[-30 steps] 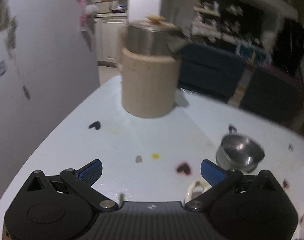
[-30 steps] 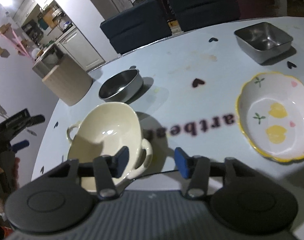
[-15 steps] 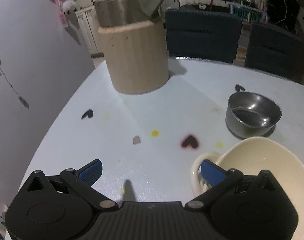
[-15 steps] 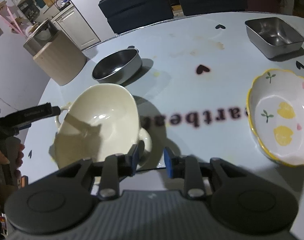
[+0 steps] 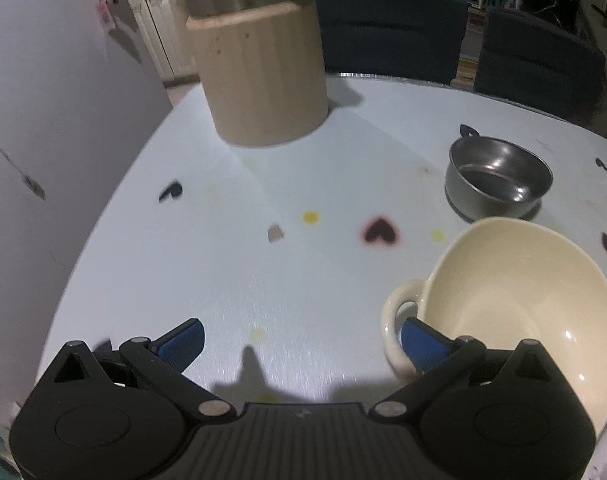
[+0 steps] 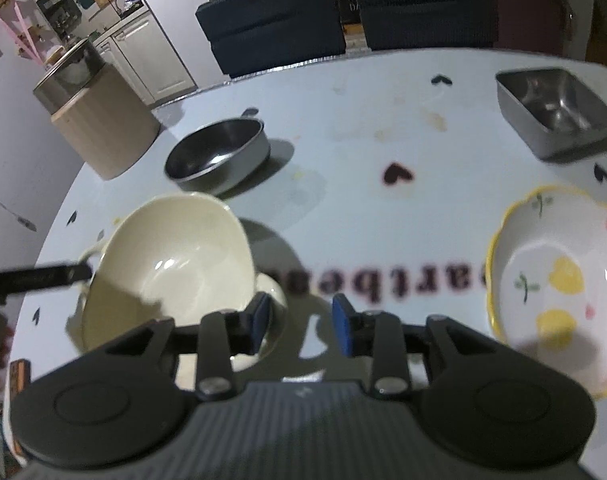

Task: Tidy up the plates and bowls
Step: 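Close both grippers on the cream bowl rim beside its handle, then lift the cream bowl off the table with both grippers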

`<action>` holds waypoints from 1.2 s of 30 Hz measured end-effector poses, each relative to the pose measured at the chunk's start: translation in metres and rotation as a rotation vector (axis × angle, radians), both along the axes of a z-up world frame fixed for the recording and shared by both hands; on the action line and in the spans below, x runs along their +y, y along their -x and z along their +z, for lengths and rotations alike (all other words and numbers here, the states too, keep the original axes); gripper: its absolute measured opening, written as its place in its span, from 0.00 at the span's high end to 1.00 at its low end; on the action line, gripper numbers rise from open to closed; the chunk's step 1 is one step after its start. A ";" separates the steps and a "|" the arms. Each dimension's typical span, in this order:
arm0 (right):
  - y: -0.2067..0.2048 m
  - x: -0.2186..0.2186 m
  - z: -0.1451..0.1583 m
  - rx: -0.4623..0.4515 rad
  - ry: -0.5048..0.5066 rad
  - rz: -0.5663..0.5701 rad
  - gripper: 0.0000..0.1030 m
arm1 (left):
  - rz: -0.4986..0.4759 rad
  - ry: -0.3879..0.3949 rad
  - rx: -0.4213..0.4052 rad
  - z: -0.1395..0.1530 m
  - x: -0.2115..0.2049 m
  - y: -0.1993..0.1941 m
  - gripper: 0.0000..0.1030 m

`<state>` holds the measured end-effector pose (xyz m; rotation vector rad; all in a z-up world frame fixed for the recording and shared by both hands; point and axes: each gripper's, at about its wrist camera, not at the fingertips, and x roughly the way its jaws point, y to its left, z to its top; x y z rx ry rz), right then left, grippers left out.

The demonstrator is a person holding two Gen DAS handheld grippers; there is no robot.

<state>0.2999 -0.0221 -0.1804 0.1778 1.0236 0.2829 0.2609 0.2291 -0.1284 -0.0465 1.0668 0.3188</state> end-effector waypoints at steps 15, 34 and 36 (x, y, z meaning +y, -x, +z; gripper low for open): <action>0.016 -0.028 0.009 -0.010 -0.197 -0.119 0.59 | 0.096 0.343 -0.126 0.018 0.005 0.016 0.37; 0.004 -0.004 -0.003 0.023 -0.120 -0.081 0.89 | 0.075 0.320 -0.081 0.003 -0.003 -0.003 0.72; 0.006 -0.006 -0.002 0.025 -0.116 -0.075 0.90 | 0.057 0.309 -0.070 0.003 -0.007 -0.003 0.73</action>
